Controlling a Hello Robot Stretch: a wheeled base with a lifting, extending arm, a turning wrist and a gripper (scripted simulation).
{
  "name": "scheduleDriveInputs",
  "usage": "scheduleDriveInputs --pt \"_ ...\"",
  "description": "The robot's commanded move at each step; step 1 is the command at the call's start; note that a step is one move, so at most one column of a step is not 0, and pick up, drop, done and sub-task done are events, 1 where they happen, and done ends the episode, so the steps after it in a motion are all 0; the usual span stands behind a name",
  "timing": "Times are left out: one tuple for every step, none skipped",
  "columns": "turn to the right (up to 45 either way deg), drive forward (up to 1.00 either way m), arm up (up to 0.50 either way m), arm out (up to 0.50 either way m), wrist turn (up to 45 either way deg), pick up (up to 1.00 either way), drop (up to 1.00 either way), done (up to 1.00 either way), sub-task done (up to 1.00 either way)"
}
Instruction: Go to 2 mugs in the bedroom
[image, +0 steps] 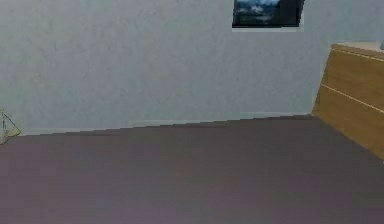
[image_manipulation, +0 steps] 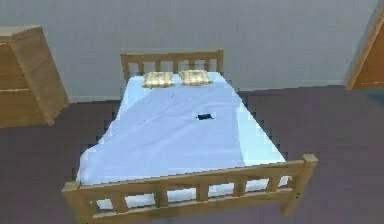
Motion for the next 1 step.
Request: scheduleDriveInputs --pt "0.0 0.70 0.00 0.00 0.0 0.00 0.00 0.00 0.00"
